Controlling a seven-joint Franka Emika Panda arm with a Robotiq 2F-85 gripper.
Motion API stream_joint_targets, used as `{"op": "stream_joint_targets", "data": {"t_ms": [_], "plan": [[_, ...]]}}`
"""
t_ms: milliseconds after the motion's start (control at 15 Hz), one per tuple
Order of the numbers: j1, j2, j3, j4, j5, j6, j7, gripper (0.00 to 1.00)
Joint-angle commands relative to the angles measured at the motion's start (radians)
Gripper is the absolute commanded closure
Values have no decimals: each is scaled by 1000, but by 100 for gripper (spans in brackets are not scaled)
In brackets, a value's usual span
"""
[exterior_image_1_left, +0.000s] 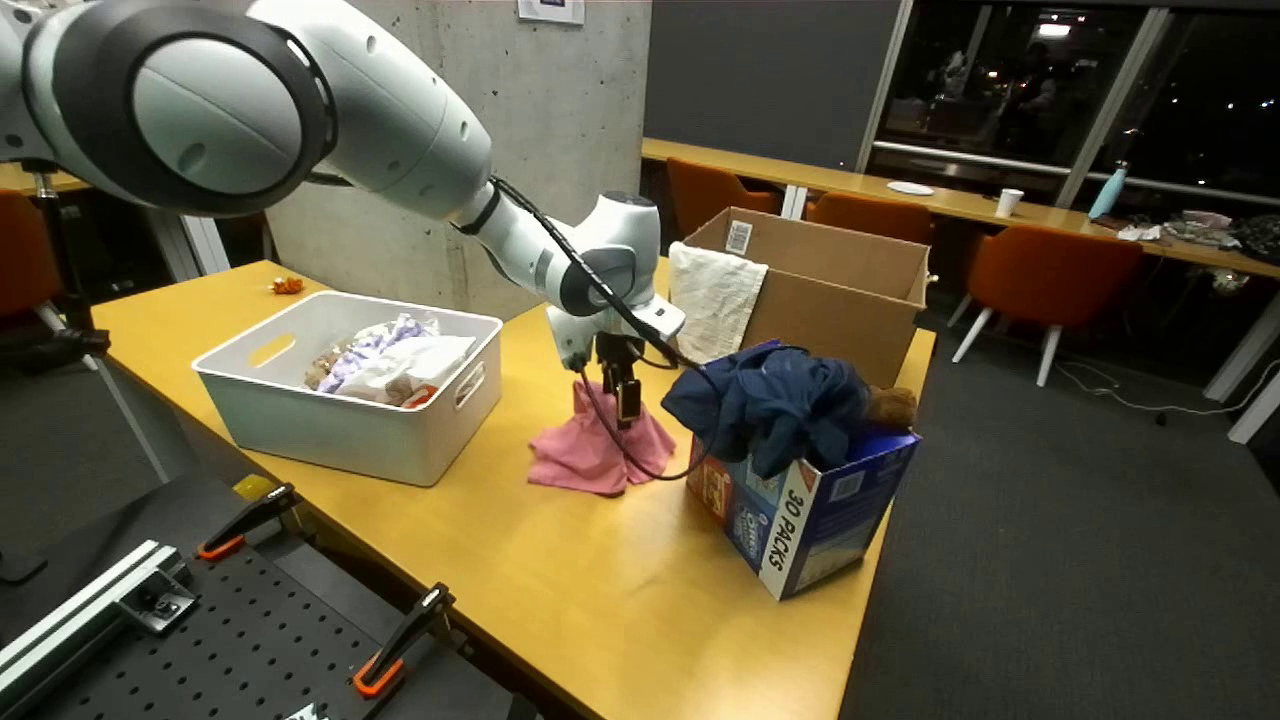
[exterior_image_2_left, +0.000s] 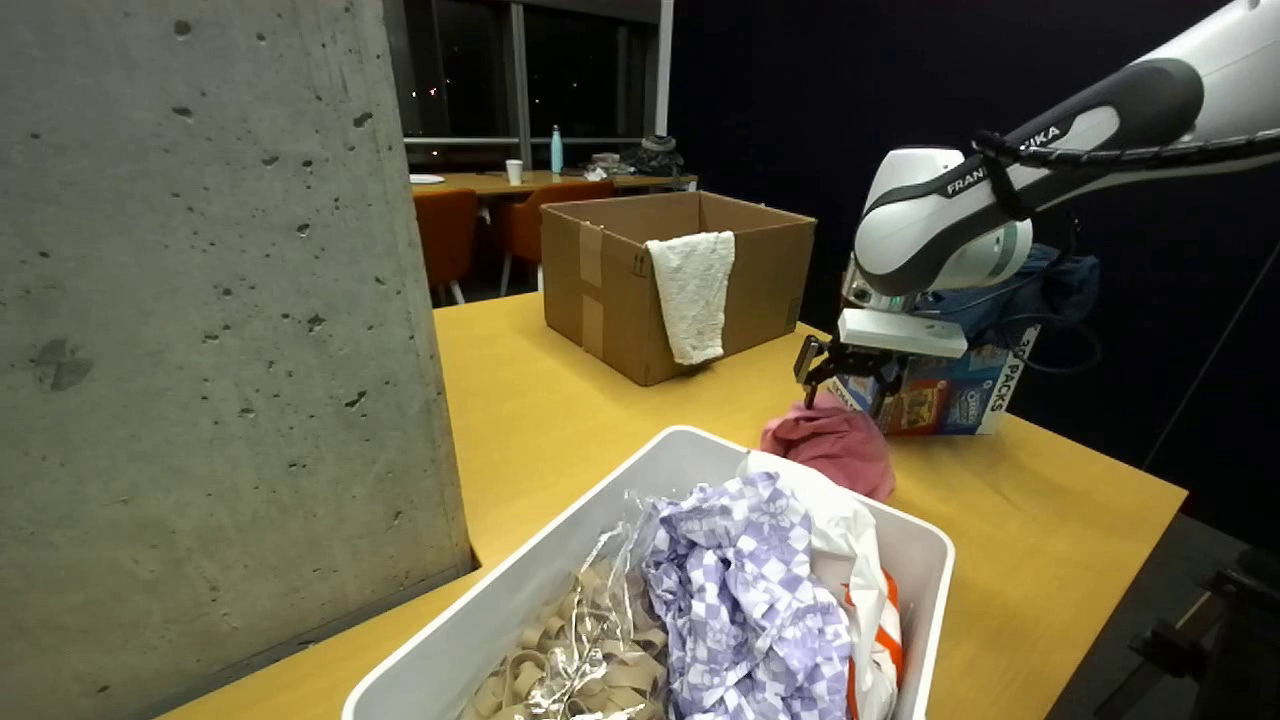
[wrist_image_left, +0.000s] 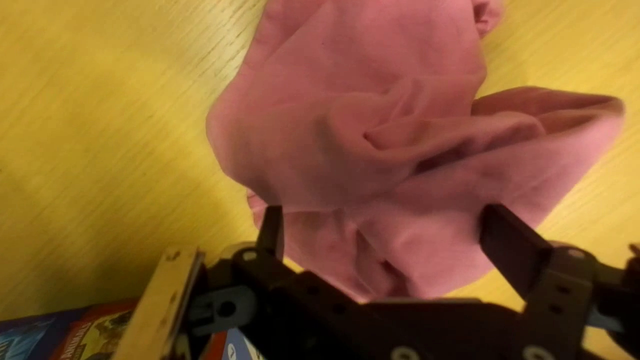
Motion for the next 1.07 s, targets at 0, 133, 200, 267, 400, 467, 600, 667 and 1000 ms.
{"op": "stream_joint_targets", "data": {"t_ms": [0,133,200,267,400,467,600,667,1000], "plan": [[-18,89,30,128,2,-42,-17,0],[-19,118,40,161,4,-46,-23,0],[-21,134,45,181,5,-49,-27,0],[-20,148,48,198,5,-53,-27,0],[-26,180,55,239,6,-71,-33,0],[-27,195,60,260,7,-82,-35,0],[-26,218,65,296,5,-105,-35,0],[-25,229,67,314,4,-117,-35,0],[-29,272,77,392,3,-172,-44,32]]}}
